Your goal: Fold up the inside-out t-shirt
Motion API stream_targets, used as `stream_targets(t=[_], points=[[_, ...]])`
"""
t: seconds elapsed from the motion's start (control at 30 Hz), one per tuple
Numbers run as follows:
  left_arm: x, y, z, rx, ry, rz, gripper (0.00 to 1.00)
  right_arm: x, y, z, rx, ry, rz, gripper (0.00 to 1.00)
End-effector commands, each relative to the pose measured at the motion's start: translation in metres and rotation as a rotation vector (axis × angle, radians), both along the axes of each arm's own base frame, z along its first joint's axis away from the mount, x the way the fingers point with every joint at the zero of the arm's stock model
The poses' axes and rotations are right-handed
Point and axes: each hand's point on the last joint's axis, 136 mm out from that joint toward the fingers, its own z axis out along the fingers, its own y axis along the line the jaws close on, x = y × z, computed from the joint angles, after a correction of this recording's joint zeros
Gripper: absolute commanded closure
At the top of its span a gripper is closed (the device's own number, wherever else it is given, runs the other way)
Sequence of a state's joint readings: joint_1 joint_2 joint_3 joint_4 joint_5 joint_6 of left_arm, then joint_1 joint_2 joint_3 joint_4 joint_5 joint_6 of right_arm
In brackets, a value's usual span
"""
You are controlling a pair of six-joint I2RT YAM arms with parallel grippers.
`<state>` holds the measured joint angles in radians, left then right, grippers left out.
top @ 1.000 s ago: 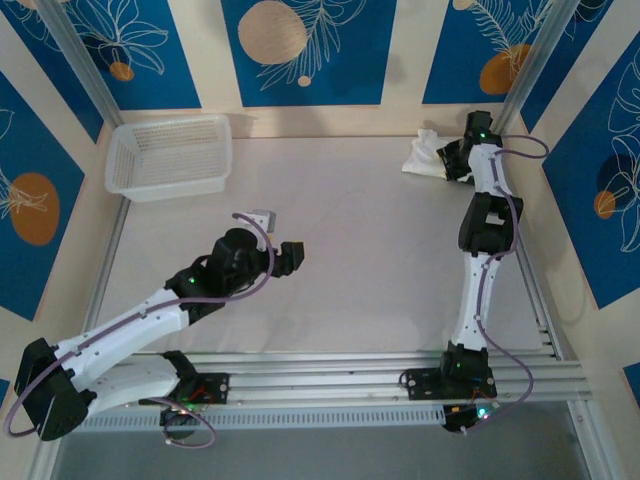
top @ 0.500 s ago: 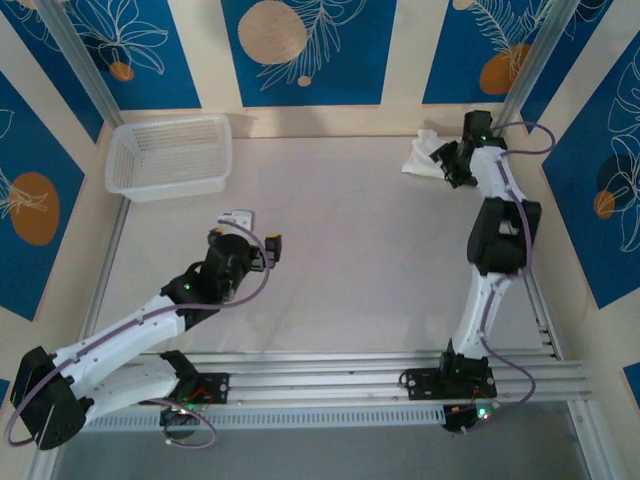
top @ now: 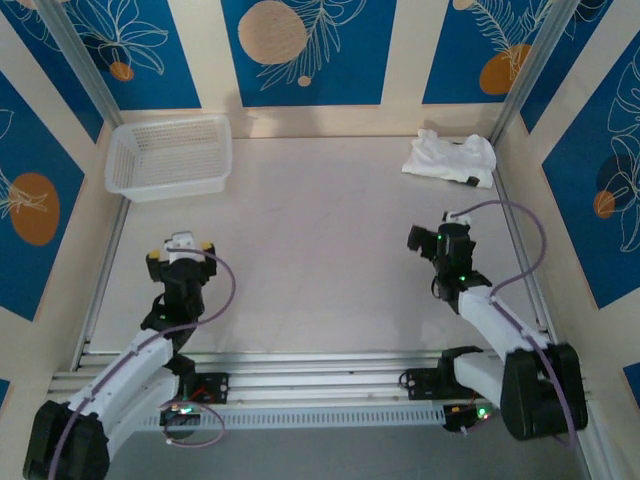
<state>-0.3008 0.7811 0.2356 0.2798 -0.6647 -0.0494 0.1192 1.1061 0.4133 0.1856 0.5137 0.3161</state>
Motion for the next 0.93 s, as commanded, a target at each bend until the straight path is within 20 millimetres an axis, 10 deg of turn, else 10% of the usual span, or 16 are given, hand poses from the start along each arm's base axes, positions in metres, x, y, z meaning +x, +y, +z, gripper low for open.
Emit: stream_targets(t=[0.0, 0.17, 0.37, 0.9], points=[[0.023, -0.011, 0.006, -0.034, -0.065, -0.115, 0.01, 0.039, -0.006, 0.031, -0.091, -0.230, 0.020, 0.01], [0.058, -0.010, -0.020, -0.070, -0.033, -0.165, 0.01, 0.066, 0.026, -0.007, -0.042, -0.194, 0.269, 0.00], [0.109, -0.029, -0.061, -0.140, 0.073, -0.325, 0.01, 0.064, 0.012, -0.011, -0.058, -0.205, 0.173, 0.01], [0.105, -0.042, -0.063, -0.122, 0.093, -0.380, 0.01, 0.064, 0.013, -0.010, -0.047, -0.209, 0.194, 0.01]])
